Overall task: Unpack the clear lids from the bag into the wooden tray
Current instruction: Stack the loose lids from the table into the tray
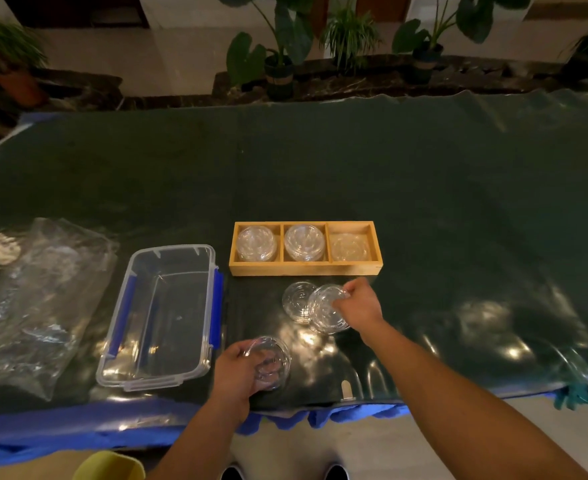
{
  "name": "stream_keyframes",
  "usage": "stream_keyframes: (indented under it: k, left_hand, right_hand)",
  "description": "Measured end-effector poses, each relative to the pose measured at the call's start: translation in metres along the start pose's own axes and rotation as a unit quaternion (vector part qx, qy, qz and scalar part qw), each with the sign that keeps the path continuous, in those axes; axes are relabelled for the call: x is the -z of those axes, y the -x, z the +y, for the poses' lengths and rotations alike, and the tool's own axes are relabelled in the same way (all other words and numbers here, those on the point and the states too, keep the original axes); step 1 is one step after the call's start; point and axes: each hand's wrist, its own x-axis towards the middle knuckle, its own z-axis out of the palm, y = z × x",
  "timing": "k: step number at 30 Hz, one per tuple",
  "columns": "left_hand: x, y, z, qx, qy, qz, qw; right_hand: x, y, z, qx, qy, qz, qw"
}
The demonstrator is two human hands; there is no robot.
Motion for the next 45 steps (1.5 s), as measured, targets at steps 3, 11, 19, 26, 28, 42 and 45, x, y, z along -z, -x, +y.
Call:
stream_keyframes:
  k: [3,11,19,26,28,42,45]
  left_hand:
    - [0.001,-0.003,-0.001,0.009,0.01,0.0,1.0]
    - [0.01,-0.009,-0.004,0.025,0.014,0.012,1.0]
    - [0.018,-0.007,-0.008,0.03,0.009,0.013,0.999]
    - [0.013,-0.006,-0.003,0.027,0.013,0.001,1.0]
    - [0.013,-0.007,-0.002,0.025,0.016,0.0,1.0]
    - [0.018,-0.011,-0.007,0.043,0.022,0.007,0.999]
    - [0.019,-0.009,-0.002,0.038,0.027,0.016,0.999]
  right_hand:
    - [0.005,0.004,0.007,-0.005,-0.03,0.002,1.0]
    - [-0.008,0.012,-0.001,0.05,-0.029,-0.021,0.998]
    - [-0.033,0.024,-0.005,0.103,0.175,-0.008,0.979]
    - [-0.018,0.032,0.001,0.033,0.012,-0.043,0.998]
    - [-0.014,0.031,-0.005,0.004,-0.124,-0.065,0.99]
    - [-0.047,0.008,-0.026,0.048,0.146,-0.007,0.988]
    - [-0.04,0.013,-0.027,0.016,0.041,-0.028,0.999]
